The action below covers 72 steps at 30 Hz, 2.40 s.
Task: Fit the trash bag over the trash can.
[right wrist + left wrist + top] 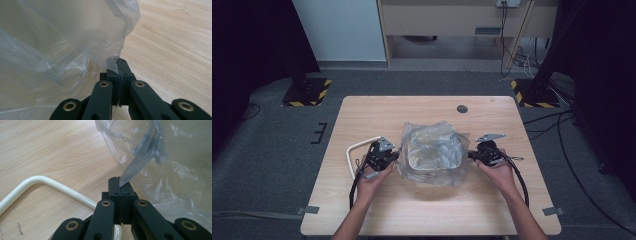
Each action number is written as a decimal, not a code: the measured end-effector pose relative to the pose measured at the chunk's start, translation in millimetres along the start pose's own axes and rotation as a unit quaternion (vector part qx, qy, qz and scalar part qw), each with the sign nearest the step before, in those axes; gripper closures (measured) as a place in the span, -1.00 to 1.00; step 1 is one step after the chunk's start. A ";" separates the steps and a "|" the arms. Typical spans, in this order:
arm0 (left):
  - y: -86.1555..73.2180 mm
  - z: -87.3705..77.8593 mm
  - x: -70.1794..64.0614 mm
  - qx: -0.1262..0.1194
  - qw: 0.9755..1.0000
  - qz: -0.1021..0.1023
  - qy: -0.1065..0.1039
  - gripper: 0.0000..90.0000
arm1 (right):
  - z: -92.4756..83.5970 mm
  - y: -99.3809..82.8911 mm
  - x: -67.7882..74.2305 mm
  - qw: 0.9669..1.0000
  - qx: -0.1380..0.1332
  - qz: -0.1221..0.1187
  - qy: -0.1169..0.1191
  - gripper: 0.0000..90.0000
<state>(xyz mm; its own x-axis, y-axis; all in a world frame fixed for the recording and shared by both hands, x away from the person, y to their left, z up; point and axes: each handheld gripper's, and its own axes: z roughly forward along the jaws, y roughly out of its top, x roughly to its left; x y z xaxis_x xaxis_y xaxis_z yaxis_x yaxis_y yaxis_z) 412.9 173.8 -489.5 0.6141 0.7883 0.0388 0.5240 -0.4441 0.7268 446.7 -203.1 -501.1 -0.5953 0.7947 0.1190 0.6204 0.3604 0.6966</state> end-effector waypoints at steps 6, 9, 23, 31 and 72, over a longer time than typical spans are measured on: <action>-4.6 2.0 0.6 0.013 1.000 0.005 -0.001 1.00 | 3.7 -2.0 -2.5 1.000 0.010 0.000 -0.003 1.00; -5.0 1.0 1.1 0.015 1.000 0.008 -0.002 1.00 | 4.9 -3.3 -5.8 1.000 0.013 0.001 -0.006 1.00; -17.2 -0.2 0.8 0.015 1.000 0.008 -0.012 1.00 | 2.8 -7.1 -17.3 0.999 0.026 0.012 -0.016 1.00; -18.9 0.1 2.7 0.021 1.000 0.009 -0.018 1.00 | 1.0 -9.1 -19.5 0.999 0.028 0.009 -0.018 1.00; 36.1 -54.7 -20.1 -0.175 0.982 0.060 0.045 -0.20 | -34.5 24.7 14.9 0.994 -0.084 -0.070 -0.017 0.85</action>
<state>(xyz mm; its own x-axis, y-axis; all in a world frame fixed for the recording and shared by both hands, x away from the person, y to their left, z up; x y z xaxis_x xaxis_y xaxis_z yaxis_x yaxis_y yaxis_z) 387.2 165.2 -426.5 0.5961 0.7805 0.1883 0.2065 -0.3757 0.9034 435.5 -199.2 -457.7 -0.6508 0.7592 -0.0092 0.4367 0.3842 0.8134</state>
